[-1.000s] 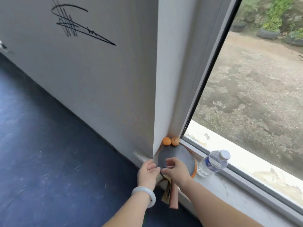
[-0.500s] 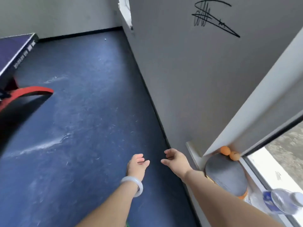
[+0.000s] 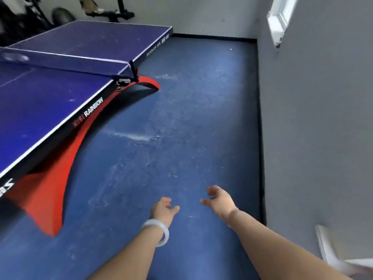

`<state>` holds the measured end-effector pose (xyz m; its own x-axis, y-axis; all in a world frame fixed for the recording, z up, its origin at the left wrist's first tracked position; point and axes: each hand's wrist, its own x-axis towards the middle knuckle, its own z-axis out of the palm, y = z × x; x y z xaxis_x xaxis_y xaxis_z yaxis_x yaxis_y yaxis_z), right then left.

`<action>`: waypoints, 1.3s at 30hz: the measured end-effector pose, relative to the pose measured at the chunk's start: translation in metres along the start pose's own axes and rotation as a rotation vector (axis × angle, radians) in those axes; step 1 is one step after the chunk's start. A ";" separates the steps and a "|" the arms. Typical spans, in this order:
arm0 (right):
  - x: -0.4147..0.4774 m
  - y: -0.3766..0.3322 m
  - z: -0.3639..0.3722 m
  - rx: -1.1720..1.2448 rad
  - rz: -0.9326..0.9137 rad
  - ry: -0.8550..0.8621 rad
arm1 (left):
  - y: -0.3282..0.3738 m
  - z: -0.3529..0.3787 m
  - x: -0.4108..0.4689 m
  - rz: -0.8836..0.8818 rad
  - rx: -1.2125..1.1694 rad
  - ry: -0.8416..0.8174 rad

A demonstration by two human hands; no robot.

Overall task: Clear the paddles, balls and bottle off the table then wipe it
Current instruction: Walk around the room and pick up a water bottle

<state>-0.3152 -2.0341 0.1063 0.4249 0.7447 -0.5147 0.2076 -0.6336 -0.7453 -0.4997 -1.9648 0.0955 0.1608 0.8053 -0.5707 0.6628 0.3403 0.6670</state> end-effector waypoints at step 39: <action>-0.150 -0.244 0.570 -1.005 -0.754 -0.996 | -0.361 -0.386 -0.177 -0.741 -0.183 0.706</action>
<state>-0.9315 -1.8711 0.1239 -0.6706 0.5155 -0.5334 0.7329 0.3490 -0.5840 -1.0500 -2.0434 0.1405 -0.7456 0.4450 -0.4961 0.2900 0.8869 0.3596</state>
